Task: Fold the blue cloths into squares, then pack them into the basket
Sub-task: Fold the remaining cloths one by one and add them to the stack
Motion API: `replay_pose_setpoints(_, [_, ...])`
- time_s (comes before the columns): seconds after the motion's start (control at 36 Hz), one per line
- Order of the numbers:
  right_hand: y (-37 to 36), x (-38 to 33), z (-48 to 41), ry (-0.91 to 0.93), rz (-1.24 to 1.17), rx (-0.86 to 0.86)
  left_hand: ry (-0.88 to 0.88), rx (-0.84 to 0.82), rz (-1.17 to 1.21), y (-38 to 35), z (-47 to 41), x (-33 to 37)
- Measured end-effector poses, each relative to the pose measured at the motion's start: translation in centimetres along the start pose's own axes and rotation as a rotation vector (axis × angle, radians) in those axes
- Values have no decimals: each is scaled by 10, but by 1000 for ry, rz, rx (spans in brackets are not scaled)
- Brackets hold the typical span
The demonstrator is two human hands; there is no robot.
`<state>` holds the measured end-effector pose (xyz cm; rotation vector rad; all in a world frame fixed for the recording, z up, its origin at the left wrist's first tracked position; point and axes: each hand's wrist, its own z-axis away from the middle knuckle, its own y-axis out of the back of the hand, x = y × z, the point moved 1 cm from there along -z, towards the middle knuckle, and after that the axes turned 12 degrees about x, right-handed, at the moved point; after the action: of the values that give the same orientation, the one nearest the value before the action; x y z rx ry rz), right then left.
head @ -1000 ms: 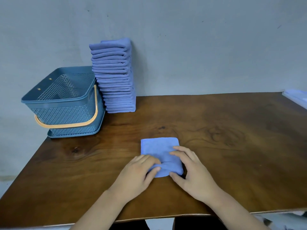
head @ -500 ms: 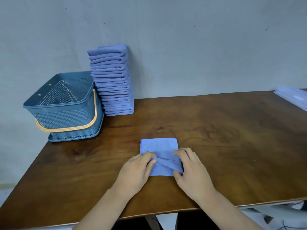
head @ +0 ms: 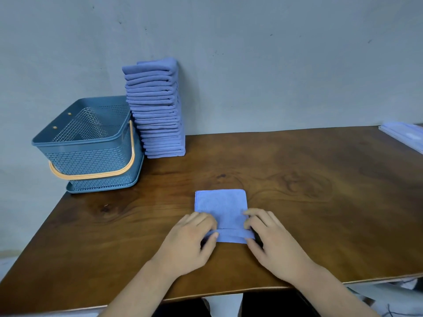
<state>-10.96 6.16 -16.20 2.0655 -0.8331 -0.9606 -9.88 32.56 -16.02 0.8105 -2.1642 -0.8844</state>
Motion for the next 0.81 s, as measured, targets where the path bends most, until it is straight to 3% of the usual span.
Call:
replay_pose_setpoints(0.11, [5, -3, -6, 100, -106, -27, 30, 59, 89, 5, 1, 1])
replay_pose_setpoints(0.19, [6, 2, -24, -11, -202, 107, 159, 187, 147, 9, -4, -6])
replay_pose_setpoints(0.25, [6, 10, -42, -81, -244, 141, 206, 185, 144, 10, -10, -10])
replay_pose_setpoints(0.31, [2, 14, -60, -78, -240, 48, 180, 53, 124, 7, -19, -12])
replay_pose_setpoints(0.42, [-9, 20, -71, 11, -101, -292, 133, -310, -6, -2, -30, -19])
replay_pose_setpoints(0.5, [-8, 25, -63, 17, -17, -375, 133, -401, -65, -3, -29, -28])
replay_pose_setpoints(0.64, [-7, 23, -61, 10, 71, -396, 155, -387, -44, -7, -33, -35])
replay_pose_setpoints(0.72, [-7, 21, -60, -89, -3, -371, 218, -280, 115, -7, -30, -42])
replay_pose_setpoints(0.81, [-4, 19, -55, -352, -115, -69, 407, -34, 288, -3, -26, -51])
